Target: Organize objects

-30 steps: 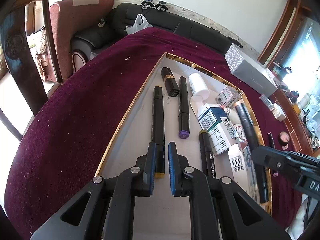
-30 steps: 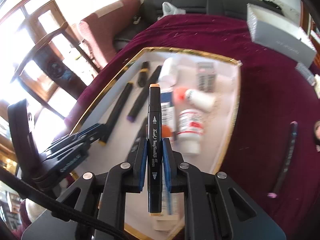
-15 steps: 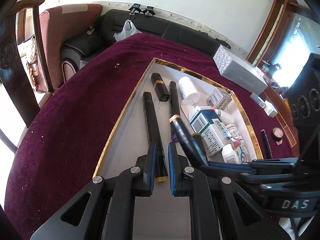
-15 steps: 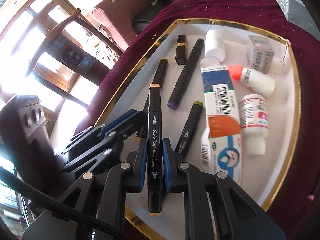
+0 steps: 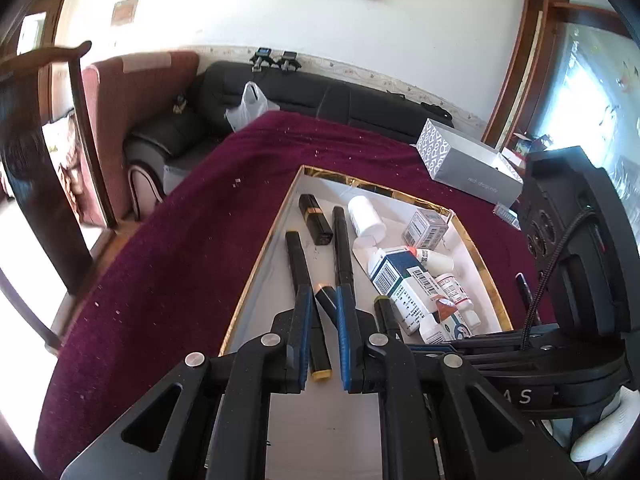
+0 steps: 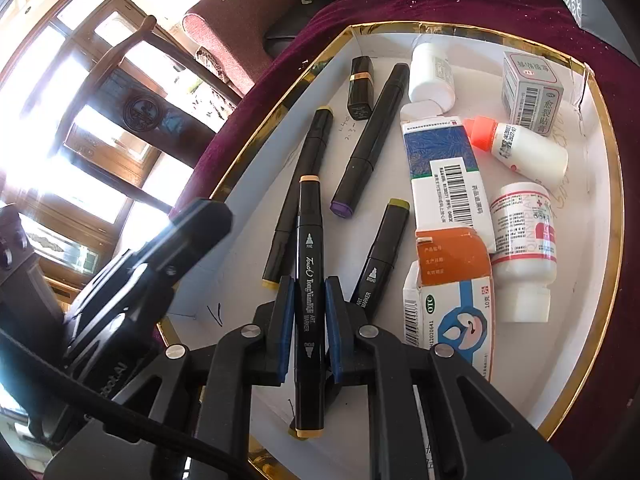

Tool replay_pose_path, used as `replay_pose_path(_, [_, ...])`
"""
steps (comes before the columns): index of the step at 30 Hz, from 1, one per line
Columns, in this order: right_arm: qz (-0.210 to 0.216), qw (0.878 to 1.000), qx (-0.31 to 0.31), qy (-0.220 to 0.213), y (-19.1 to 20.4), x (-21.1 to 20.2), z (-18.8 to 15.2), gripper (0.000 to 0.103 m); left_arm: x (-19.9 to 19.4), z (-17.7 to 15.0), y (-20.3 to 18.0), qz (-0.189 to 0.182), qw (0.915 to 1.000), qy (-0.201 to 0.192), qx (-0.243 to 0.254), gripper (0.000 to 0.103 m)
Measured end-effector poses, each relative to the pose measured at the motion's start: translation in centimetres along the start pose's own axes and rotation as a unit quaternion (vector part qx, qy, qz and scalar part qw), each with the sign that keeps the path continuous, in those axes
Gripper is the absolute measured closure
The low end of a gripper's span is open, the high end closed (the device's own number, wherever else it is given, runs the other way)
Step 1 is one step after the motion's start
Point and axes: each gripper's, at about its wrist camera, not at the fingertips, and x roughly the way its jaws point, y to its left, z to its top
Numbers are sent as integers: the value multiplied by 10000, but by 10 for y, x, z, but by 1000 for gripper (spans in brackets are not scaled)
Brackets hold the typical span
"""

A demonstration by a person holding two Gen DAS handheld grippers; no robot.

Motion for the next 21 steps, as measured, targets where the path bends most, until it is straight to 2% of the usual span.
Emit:
replay_pose_path(3, [94,10000,27,8,-1,0,0,90,-10,2,-6,71,9998,-181,87,94])
replay_pose_path(5, [307,9995,-17,21,-1,-1,1,88,-14,6,-8,-11,9997,-223,74,94])
replay_pose_path(6, [430,9991,26,-27,-3,-4,1,84,-17,10,-9,-83,9997,-238,29,94])
replay_pose_path(8, [635,9977,143,-173,-8,-15,0,62,-20,18,-11,-242,9994,-232,-84,93])
replay_pose_path(10, [797,9959,180,-391,-16,-35,-5,61,-21,27,-20,-463,9987,-200,-110,89])
replay_pose_path(11, [791,9949,230,-582,-24,-49,-9,61,-22,33,-28,-577,9981,-187,-60,82])
replay_pose_path(12, [757,9937,300,-769,-33,-64,-14,61,-23,36,-37,-667,9976,-171,11,76])
replay_pose_path(14, [622,9895,537,-1189,-61,-98,-28,53,-24,43,-63,-885,9957,-159,228,57])
replay_pose_path(16, [301,9834,843,-1580,-95,-133,-47,51,-20,46,-98,-1089,9926,-85,527,50])
replay_pose_path(19, [-107,9681,1461,-2031,-153,-180,-77,51,0,43,-157,-1381,9855,210,961,49])
replay_pose_path(21, [-311,9564,1842,-2245,-182,-201,-95,51,22,36,-197,-1373,9810,494,1280,49])
